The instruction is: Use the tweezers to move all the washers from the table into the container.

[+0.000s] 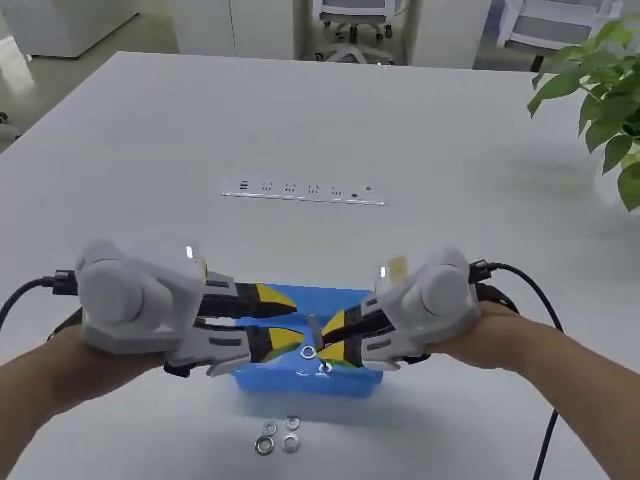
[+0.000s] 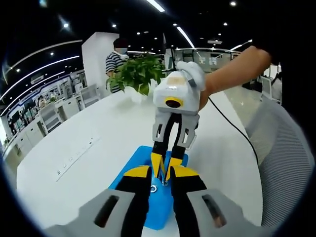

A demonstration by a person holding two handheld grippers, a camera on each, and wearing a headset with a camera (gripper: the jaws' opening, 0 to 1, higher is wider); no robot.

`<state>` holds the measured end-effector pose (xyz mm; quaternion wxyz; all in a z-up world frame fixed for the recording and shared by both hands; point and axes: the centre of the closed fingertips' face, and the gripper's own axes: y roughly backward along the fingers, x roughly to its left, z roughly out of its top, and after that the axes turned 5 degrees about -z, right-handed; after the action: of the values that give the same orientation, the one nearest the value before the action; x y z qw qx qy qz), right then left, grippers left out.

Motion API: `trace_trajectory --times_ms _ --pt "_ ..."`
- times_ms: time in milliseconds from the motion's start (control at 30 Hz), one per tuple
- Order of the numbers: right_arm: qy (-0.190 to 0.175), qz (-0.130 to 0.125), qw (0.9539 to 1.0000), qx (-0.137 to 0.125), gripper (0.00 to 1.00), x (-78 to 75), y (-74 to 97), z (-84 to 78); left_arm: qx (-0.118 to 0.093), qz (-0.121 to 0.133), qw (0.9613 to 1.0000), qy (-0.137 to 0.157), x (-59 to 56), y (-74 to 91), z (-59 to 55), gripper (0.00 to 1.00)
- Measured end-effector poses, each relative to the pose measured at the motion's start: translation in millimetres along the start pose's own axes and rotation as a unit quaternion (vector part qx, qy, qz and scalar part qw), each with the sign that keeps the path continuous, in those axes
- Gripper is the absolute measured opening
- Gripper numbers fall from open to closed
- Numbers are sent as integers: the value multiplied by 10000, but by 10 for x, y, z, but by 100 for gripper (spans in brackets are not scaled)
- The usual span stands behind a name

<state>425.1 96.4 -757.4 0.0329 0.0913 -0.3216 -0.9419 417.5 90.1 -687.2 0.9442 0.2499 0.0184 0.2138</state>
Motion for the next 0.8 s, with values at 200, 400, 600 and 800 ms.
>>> trace_trajectory --times_ms 200,400,600,800 --pt "14 -5 10000 -1 10 13 4 0 1 -101 9999 -116 27 -61 25 13" --pt "34 -6 10000 -5 10 19 13 -8 52 -222 9995 -197 -17 -120 41 7" --pt "38 -28 10000 63 11 22 26 -38 45 -277 9992 -268 -46 -142 50 6" --pt "59 -60 9999 119 12 17 29 -51 82 -259 9991 -327 -62 -152 74 6"
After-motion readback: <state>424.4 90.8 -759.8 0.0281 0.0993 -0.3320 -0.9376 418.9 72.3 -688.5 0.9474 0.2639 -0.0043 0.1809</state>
